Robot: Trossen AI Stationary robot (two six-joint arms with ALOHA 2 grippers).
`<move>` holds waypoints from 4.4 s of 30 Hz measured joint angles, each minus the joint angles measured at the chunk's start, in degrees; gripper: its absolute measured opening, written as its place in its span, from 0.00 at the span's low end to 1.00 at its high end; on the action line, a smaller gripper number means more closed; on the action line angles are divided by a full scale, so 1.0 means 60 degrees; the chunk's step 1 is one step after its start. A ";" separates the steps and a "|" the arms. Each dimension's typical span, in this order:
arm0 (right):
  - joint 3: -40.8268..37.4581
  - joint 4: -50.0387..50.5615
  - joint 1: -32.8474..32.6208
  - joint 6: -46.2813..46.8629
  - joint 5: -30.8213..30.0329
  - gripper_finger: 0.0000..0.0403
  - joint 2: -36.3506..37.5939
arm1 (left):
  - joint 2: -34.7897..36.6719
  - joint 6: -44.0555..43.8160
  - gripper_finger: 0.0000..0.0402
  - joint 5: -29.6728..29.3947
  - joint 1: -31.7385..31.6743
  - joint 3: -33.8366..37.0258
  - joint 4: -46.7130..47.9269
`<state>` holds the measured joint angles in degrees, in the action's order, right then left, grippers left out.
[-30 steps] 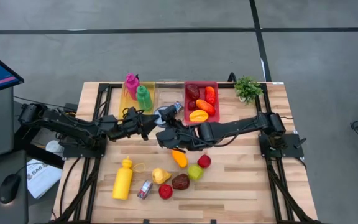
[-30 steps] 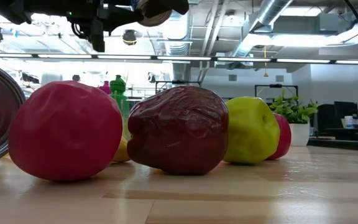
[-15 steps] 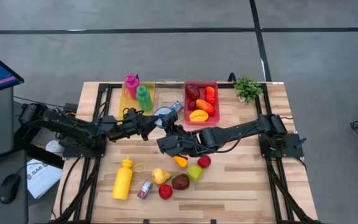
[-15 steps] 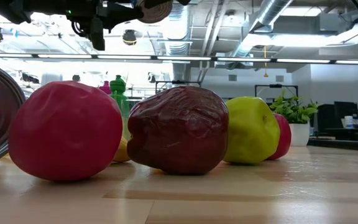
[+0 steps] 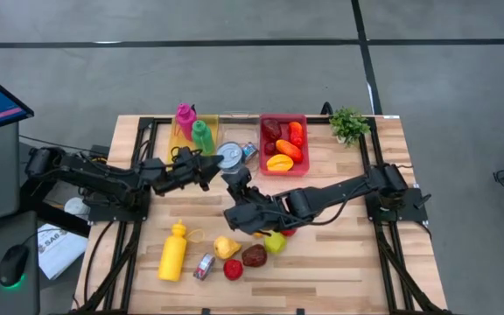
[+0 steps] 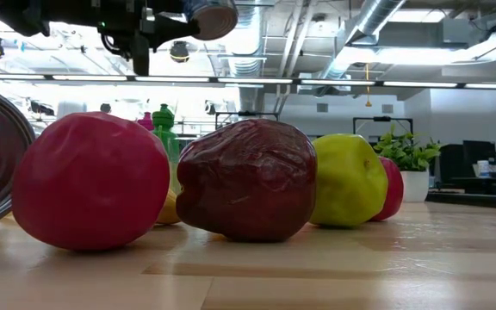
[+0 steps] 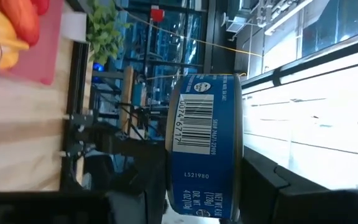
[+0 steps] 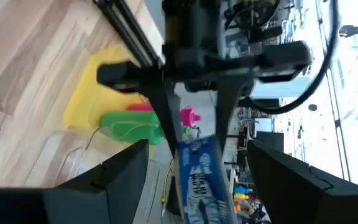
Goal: Pick & Place Food Item
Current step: Put the blue tuna can into the transparent bin, then adjust the tuna cans in the transparent bin
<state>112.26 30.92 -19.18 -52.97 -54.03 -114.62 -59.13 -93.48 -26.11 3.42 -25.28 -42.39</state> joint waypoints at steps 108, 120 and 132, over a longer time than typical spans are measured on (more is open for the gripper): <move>-0.0010 0.8030 0.0726 1.3237 -0.0963 0.01 0.3353 | -0.2958 1.0227 0.58 -0.2358 -0.1238 -0.1548 0.5938; -0.0010 0.8185 0.0722 1.3228 -0.0655 0.01 0.3353 | -0.2615 1.0223 0.50 -0.0378 -0.1234 -0.1558 0.3301; -0.0009 0.8819 0.1123 1.3023 -0.0241 0.01 0.3353 | -0.0393 1.0283 0.21 -0.0389 -0.1234 -0.1540 0.4928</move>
<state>112.21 83.83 -12.45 25.17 -55.48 -94.50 -61.49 -31.78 -28.45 -3.99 -34.52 -12.82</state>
